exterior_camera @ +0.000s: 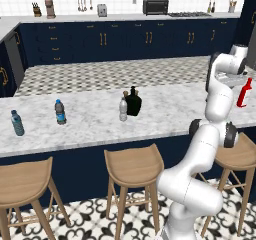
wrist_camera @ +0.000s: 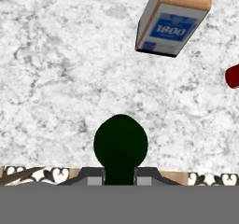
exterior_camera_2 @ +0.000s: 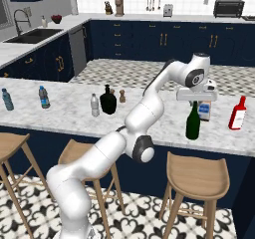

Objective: Move the plastic bottles in the middle to the plastics group, and the glass bottles in the middle to the glass group.

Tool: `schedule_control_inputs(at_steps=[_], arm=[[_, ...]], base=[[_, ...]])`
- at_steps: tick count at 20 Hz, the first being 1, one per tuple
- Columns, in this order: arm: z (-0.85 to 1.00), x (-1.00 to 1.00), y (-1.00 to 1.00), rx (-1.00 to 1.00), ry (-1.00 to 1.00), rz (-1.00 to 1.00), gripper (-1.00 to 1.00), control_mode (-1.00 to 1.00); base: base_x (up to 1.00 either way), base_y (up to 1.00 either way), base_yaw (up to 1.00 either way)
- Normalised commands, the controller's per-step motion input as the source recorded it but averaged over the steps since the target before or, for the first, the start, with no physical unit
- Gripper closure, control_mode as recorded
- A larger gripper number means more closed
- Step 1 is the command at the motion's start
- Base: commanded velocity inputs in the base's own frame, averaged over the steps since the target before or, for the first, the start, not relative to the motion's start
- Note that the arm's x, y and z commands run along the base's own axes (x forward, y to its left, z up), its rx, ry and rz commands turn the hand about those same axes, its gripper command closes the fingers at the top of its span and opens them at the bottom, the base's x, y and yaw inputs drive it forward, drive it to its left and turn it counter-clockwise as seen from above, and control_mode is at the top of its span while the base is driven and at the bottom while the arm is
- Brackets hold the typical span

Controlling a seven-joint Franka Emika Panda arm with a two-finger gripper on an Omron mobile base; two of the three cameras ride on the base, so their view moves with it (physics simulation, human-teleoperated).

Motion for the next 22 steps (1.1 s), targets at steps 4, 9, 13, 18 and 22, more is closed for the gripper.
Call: schedule_control_inputs(at_steps=[4,9,13,18,22], arm=[[0.0,0.0,0.0,0.0,0.0,0.0,-1.0,-1.0],[0.0,0.0,0.0,0.0,0.0,0.0,-1.0,-1.0],[0.04,0.12,-0.03,0.0,0.0,0.0,-1.0,-1.0],[0.66,0.6,-0.02,0.03,0.03,-0.08,-1.0,-1.0],[1.0,0.28,0.0,0.0,0.09,-0.17,-1.0,-1.0]], base=[[0.0,0.0,0.0],[0.0,0.0,0.0],[0.0,0.0,0.0],[0.0,0.0,0.0],[0.0,0.0,0.0]])
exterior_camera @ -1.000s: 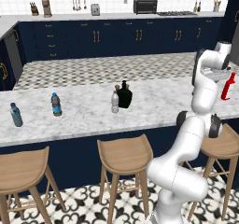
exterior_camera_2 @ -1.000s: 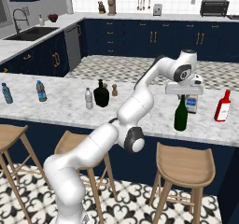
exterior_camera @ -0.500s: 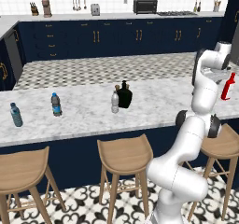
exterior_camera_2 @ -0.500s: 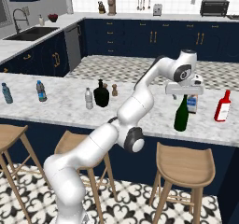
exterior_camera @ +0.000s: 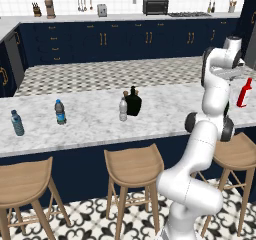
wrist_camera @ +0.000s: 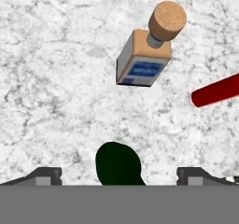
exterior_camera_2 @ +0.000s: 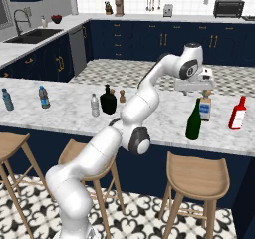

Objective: Move the plastic bottles in the middle to the plastics group, and the glass bottles in the middle to the glass group.

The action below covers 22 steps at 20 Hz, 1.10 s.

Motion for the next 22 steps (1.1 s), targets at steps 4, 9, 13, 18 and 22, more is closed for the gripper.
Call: schedule_control_inputs(at_steps=[4,9,13,18,22], arm=[[1.0,0.0,0.3,0.02,0.1,-0.23,-1.0,-1.0],[0.49,-0.39,0.89,0.08,0.07,-0.09,-1.0,-1.0],[0.02,-0.81,0.88,0.26,0.07,-0.02,-1.0,-1.0],[-0.12,-0.68,1.0,0.12,0.04,-0.02,-1.0,-1.0],[-0.16,-0.06,1.0,0.01,0.03,0.0,-1.0,-1.0]], base=[[0.0,0.0,0.0],[0.0,0.0,0.0],[0.0,0.0,0.0],[0.0,0.0,0.0],[0.0,0.0,0.0]])
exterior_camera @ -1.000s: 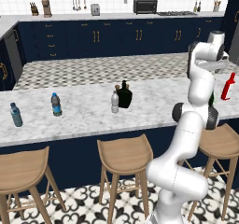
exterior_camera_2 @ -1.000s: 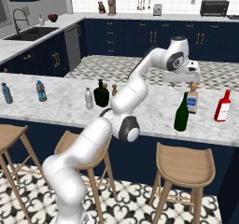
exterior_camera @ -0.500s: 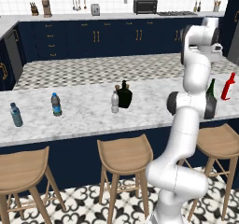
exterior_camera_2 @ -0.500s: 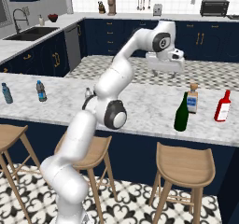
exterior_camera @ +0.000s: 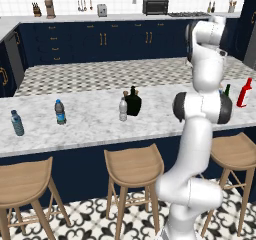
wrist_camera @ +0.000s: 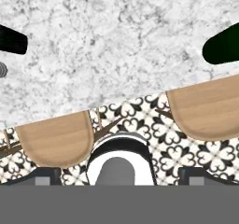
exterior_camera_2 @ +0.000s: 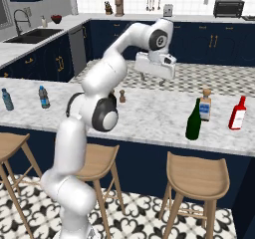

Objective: Move the plastic bottles in the middle to the plastics group, and the glass bottles in the middle to the glass group.

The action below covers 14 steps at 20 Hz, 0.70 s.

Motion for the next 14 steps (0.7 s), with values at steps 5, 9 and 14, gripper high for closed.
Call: schedule_control_inputs(at_steps=[5,9,14], arm=[[-0.17,-0.01,1.0,0.01,0.09,0.0,-1.0,-1.0],[-0.18,-0.02,1.0,0.0,0.11,0.0,-1.0,-1.0],[-0.11,0.0,1.0,0.0,0.13,0.0,-1.0,-1.0]], base=[[0.0,0.0,0.0],[0.0,0.0,0.0],[0.0,0.0,0.0]])
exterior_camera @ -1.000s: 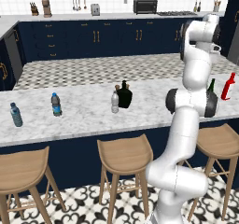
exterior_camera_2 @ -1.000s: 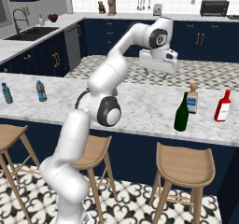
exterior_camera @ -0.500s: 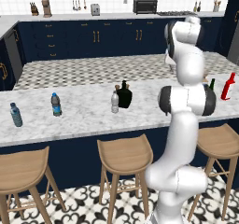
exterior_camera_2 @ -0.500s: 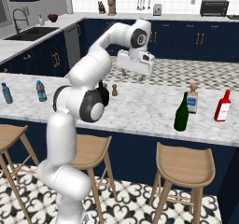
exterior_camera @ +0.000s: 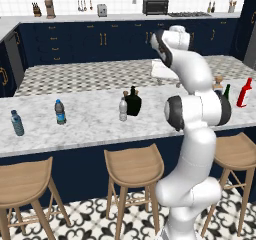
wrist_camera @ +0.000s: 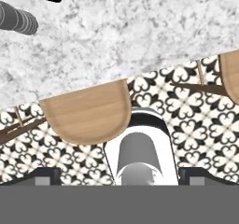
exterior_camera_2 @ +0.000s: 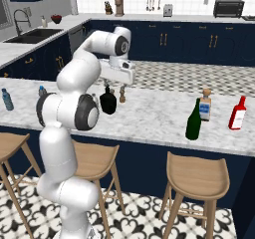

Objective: Move the plastic bottles in the middle to the plastics group, and the glass bottles in the middle to the glass group.

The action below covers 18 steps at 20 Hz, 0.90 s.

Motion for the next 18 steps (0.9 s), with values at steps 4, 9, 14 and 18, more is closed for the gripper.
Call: schedule_control_inputs(at_steps=[4,9,14,18], arm=[[0.0,0.0,0.92,0.0,0.01,0.0,-1.0,-1.0],[-0.13,0.0,0.66,-0.01,0.0,0.0,-1.0,-1.0],[-0.41,0.0,0.35,-0.05,-0.05,0.01,-1.0,-1.0],[-0.46,0.02,0.31,-0.08,-0.12,0.01,-1.0,-1.0]], base=[[0.0,0.0,0.0],[0.0,0.0,0.0],[0.0,0.0,0.0],[0.0,0.0,0.0]])
